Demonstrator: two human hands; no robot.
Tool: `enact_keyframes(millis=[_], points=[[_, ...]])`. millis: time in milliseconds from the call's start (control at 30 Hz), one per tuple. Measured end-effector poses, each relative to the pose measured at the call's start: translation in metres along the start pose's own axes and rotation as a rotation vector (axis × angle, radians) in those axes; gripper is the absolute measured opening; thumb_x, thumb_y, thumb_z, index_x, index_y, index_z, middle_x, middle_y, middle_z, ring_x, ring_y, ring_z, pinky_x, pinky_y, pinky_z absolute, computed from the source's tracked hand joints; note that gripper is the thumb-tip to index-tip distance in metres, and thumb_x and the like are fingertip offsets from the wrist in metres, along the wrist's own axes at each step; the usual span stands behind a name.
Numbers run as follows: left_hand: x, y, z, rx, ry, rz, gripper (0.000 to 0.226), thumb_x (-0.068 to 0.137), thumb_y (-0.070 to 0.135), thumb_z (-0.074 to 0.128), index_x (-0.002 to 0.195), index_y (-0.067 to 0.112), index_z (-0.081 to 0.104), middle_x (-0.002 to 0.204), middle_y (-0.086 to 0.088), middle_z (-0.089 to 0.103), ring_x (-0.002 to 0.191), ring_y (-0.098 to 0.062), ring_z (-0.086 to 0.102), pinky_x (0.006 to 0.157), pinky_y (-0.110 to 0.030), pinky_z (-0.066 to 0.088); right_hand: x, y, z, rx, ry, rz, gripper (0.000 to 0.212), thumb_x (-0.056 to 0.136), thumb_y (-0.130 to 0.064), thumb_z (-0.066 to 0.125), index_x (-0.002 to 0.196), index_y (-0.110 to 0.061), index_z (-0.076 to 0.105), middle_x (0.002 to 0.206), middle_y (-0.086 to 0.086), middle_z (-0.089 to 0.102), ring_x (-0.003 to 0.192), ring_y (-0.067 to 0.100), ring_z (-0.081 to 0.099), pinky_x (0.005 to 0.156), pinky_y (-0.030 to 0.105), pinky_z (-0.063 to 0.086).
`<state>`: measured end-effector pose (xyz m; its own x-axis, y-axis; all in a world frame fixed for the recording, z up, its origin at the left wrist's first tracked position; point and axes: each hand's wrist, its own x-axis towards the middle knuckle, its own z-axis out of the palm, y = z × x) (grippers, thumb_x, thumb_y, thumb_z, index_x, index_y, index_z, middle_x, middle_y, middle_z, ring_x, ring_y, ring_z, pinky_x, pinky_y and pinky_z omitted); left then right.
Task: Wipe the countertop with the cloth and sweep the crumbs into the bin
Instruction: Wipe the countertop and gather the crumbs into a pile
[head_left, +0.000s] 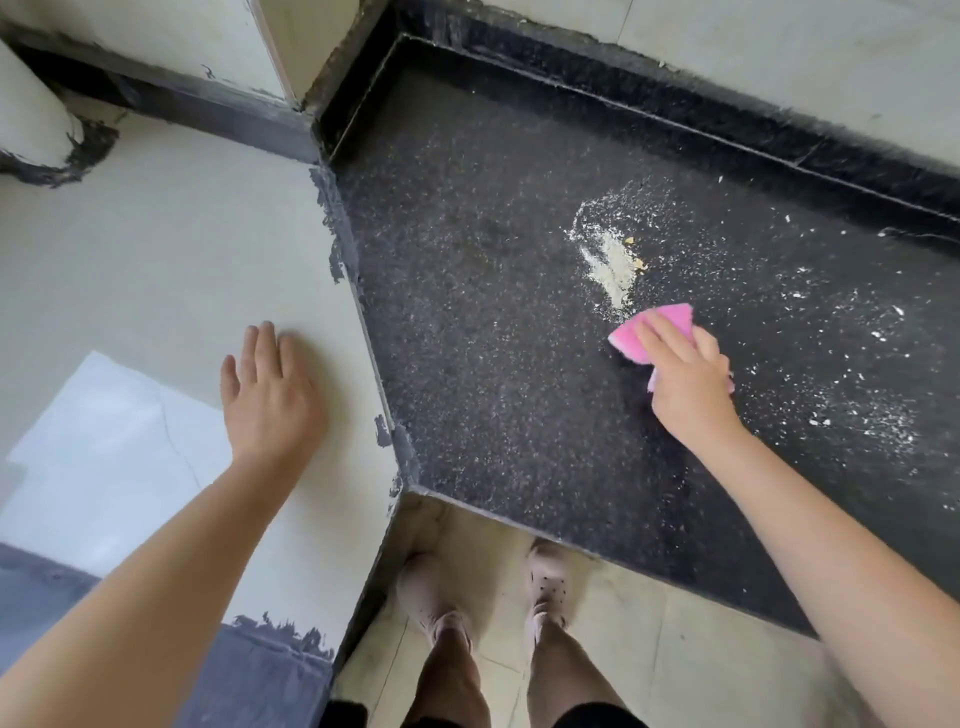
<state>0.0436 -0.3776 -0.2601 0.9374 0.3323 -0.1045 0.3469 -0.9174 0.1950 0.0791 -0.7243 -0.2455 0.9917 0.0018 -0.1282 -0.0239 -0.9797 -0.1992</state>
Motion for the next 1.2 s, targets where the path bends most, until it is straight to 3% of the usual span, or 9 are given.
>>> enact_keyframes(millis=[133,267,467,600,667,767,900,1000,1200], points=[[-0.017,0.041,-0.005,-0.04,0.025,0.13,0.045,0.097,0.01,0.027,0.14,-0.001,0.025,0.152,-0.016,0.016,0.142,-0.025,0.007,0.114,-0.037,0.003,-0.012,-0.021,-0.01,-0.017,0.198,-0.337,0.056,0.066,0.013,0.058,0.12,-0.003,0.055,0.131,0.012,0.053,0.105,0.05,0.047,0.08,0.053,0.041],[-0.042,0.087,0.007,-0.172,0.036,0.304,0.038,0.093,0.005,0.041,0.127,-0.011,0.043,0.139,-0.027,0.038,0.132,-0.04,0.031,0.108,-0.042,0.02,-0.094,-0.039,0.019,0.041,0.163,-0.567,0.064,0.053,0.005,0.059,0.114,-0.016,0.054,0.124,0.004,0.06,0.109,0.032,0.039,0.068,0.039,0.047],[-0.07,0.122,0.036,-0.2,-0.003,0.412,0.041,0.087,0.012,0.041,0.114,-0.016,0.052,0.124,-0.032,0.051,0.119,-0.046,0.046,0.097,-0.048,0.025,-0.143,0.021,0.041,-0.037,0.022,-0.512,0.062,0.057,-0.008,0.047,0.117,-0.024,0.043,0.131,-0.009,0.037,0.109,0.025,0.039,0.072,0.034,0.049],[-0.079,0.135,0.047,-0.19,-0.018,0.37,0.041,0.085,0.008,0.045,0.117,-0.017,0.05,0.127,-0.032,0.048,0.122,-0.046,0.041,0.1,-0.049,0.025,-0.09,0.064,0.018,-0.104,-0.002,-0.384,0.069,0.053,-0.002,0.053,0.118,-0.021,0.045,0.132,-0.003,0.044,0.111,0.032,0.037,0.071,0.047,0.05],[-0.078,0.137,0.05,-0.177,-0.025,0.342,0.04,0.088,0.008,0.044,0.12,-0.016,0.048,0.13,-0.031,0.045,0.126,-0.045,0.038,0.103,-0.048,0.025,-0.05,0.073,0.004,-0.123,-0.005,-0.289,0.065,0.07,0.008,0.046,0.13,-0.018,0.044,0.141,0.001,0.042,0.123,0.038,0.033,0.088,0.055,0.042],[-0.079,0.138,0.053,-0.143,-0.03,0.33,0.043,0.086,0.011,0.04,0.118,-0.017,0.049,0.129,-0.032,0.046,0.125,-0.045,0.038,0.103,-0.046,0.022,-0.007,0.079,-0.014,-0.022,-0.059,-0.192,0.059,0.087,0.005,0.041,0.141,-0.018,0.03,0.15,-0.004,0.025,0.132,0.032,0.021,0.102,0.042,0.023],[-0.08,0.14,0.053,-0.124,-0.023,0.316,0.043,0.087,0.011,0.039,0.121,-0.015,0.048,0.132,-0.03,0.044,0.128,-0.044,0.036,0.104,-0.043,0.018,-0.025,0.058,-0.034,0.076,0.163,-0.439,0.06,0.064,0.017,0.063,0.12,-0.004,0.057,0.126,0.011,0.058,0.108,0.044,0.048,0.08,0.053,0.042],[-0.081,0.141,0.053,-0.122,-0.007,0.306,0.038,0.092,0.005,0.045,0.125,-0.013,0.044,0.137,-0.028,0.039,0.132,-0.04,0.03,0.107,-0.039,0.013,-0.078,0.046,-0.013,0.125,0.136,-0.589,0.066,0.051,0.012,0.069,0.112,-0.01,0.061,0.119,0.005,0.062,0.103,0.028,0.039,0.069,0.044,0.047],[-0.083,0.144,0.055,-0.115,-0.006,0.278,0.039,0.092,0.005,0.044,0.128,-0.012,0.041,0.14,-0.026,0.036,0.135,-0.037,0.026,0.11,-0.038,0.012,-0.138,0.085,0.026,0.057,-0.037,-0.668,0.053,0.064,-0.014,0.036,0.116,-0.023,0.045,0.128,-0.008,0.053,0.106,0.024,0.04,0.082,0.035,0.035]])
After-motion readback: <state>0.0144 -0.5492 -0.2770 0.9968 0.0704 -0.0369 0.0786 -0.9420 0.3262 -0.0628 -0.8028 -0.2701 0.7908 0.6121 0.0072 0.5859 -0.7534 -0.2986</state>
